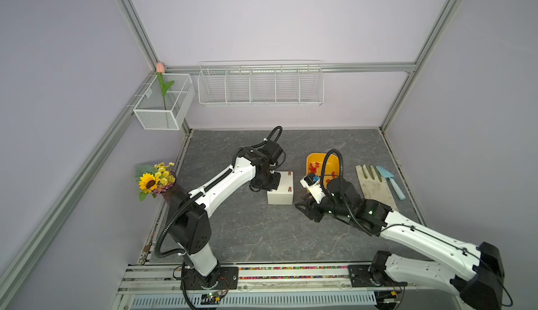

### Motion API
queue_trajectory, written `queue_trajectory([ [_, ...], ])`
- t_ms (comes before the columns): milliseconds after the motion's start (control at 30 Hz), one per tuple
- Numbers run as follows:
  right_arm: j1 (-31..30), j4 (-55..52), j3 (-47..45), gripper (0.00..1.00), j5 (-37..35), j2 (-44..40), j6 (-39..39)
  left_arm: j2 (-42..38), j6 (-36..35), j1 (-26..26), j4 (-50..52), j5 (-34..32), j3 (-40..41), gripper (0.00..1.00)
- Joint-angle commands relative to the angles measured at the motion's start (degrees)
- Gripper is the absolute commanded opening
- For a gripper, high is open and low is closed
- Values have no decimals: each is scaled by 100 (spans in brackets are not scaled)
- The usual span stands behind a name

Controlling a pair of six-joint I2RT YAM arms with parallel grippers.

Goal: Cover the protruding screws with screw protection sleeves
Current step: Attach the screw protection sleeve to the screw.

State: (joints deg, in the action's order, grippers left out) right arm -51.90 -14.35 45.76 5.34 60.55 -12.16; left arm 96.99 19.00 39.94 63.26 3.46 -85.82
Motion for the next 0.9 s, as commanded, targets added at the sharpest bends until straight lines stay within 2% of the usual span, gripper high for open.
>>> queue_trajectory([
  [0, -13, 11, 10, 48, -65, -122, -11, 102, 117, -22, 77, 104, 368, 3],
  [267, -5, 5, 5, 48, -103, -144, 7, 43, 165, -22, 75, 152, 482, 5],
  [700, 275, -393, 22, 48, -233, -539, 133, -350, 340, -17, 138, 71, -601, 15],
  [833, 376, -503, 37, 50, -373, -597, 77, -677, 442, -22, -49, 119, -652, 19],
  [867, 414, -553, 44, 53, -406, -606, 80, -775, 486, -22, -127, 136, -615, 20],
])
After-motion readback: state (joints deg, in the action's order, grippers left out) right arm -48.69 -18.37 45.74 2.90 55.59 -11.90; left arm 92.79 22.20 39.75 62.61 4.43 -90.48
